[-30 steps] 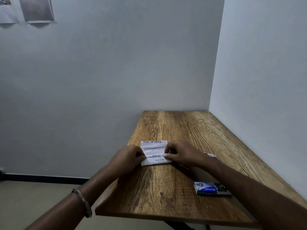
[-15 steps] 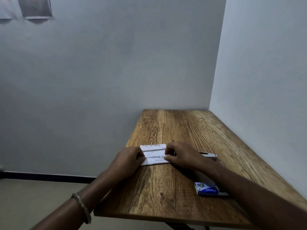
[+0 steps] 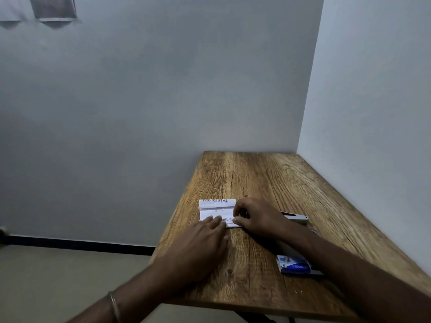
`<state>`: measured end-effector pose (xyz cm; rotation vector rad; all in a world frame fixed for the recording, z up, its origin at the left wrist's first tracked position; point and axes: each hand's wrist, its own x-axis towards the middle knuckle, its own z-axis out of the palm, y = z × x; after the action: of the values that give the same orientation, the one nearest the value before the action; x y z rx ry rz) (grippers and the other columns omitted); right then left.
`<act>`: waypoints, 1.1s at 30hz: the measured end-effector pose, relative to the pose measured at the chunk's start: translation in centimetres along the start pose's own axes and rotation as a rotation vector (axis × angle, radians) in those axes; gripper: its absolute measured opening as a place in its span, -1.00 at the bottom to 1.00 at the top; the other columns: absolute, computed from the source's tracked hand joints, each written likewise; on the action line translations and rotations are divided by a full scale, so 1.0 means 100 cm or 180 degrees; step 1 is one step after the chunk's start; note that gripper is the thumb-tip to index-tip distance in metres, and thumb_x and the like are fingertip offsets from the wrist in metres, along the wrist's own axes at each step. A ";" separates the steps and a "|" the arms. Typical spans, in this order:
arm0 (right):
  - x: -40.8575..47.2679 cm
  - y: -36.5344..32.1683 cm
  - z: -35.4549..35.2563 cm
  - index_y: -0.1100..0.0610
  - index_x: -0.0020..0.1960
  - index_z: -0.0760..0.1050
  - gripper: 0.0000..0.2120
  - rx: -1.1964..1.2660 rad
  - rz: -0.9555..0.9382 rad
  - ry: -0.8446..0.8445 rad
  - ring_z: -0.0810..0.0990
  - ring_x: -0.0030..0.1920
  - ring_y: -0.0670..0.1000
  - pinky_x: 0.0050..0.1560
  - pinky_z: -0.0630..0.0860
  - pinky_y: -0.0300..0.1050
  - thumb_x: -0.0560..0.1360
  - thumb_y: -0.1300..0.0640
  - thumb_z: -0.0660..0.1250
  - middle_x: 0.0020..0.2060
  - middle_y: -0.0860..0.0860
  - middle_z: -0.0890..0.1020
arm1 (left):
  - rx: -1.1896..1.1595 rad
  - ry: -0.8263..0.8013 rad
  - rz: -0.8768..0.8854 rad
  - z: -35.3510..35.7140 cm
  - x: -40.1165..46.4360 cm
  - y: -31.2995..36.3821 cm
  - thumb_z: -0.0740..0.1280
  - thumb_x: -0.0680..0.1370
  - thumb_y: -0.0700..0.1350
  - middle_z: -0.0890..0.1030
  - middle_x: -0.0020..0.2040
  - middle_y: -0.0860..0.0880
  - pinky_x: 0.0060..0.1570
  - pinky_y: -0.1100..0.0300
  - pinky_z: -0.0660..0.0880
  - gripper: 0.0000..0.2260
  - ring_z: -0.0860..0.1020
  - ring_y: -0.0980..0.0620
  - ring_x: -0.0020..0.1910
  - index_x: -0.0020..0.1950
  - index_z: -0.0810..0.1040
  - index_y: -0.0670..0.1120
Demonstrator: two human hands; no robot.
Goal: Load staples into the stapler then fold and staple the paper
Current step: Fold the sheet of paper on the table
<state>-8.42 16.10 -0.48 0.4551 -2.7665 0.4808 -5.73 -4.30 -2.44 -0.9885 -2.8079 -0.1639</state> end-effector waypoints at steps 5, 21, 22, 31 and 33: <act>-0.007 -0.003 0.000 0.06 0.08 0.60 -0.83 -0.0105 -0.0008 0.0100 0.54 -0.12 -0.14 -0.12 0.44 -0.23 0.54 0.03 0.37 -0.07 -0.08 0.60 | 0.0003 -0.0219 -0.0028 0.004 0.001 0.001 -0.09 0.68 0.13 0.11 0.62 -0.06 0.53 0.11 0.03 -0.48 0.08 0.01 0.60 0.60 0.07 -0.05; -0.046 -0.033 0.003 0.10 0.61 -0.19 -0.35 -0.0546 -0.0238 -0.1381 -0.17 0.58 -0.12 0.49 -0.25 -0.20 0.62 -0.18 -0.16 0.61 0.02 -0.12 | -0.0159 -0.0226 0.0123 0.007 0.001 -0.006 -0.08 0.69 0.09 0.05 0.63 -0.04 0.52 0.18 -0.04 -0.50 0.02 0.05 0.60 0.61 -0.04 0.00; -0.046 -0.033 0.004 0.11 0.61 -0.19 -0.34 -0.0589 -0.0242 -0.1393 -0.17 0.58 -0.12 0.49 -0.25 -0.20 0.61 -0.17 -0.16 0.61 0.03 -0.12 | -0.0207 -0.0220 0.0125 0.007 0.001 -0.007 -0.07 0.69 0.08 0.04 0.63 -0.03 0.51 0.21 -0.06 -0.50 0.01 0.06 0.60 0.61 -0.04 0.00; -0.047 -0.035 0.000 0.13 0.61 -0.15 -0.37 -0.0918 -0.0282 -0.1397 -0.12 0.60 -0.07 0.56 -0.26 -0.03 0.63 -0.11 -0.11 0.61 0.06 -0.09 | -0.0166 -0.0532 0.0094 0.001 0.000 -0.012 -0.10 0.69 0.09 -0.04 0.64 0.02 0.56 0.12 -0.11 -0.51 -0.07 0.11 0.60 0.61 -0.08 0.02; -0.046 -0.035 -0.001 0.11 0.61 -0.13 -0.39 -0.0912 -0.0269 -0.1409 -0.10 0.60 -0.07 0.57 -0.25 -0.01 0.64 -0.10 -0.10 0.61 0.06 -0.08 | -0.0078 -0.0527 0.0092 0.000 -0.001 -0.013 -0.11 0.69 0.09 -0.03 0.63 0.02 0.54 0.11 -0.14 -0.51 -0.06 0.12 0.60 0.61 -0.07 0.03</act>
<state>-2.98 14.21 -0.95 0.6710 -3.1469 -0.0506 -6.45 -5.34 -2.51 -1.0950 -2.9445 -0.1182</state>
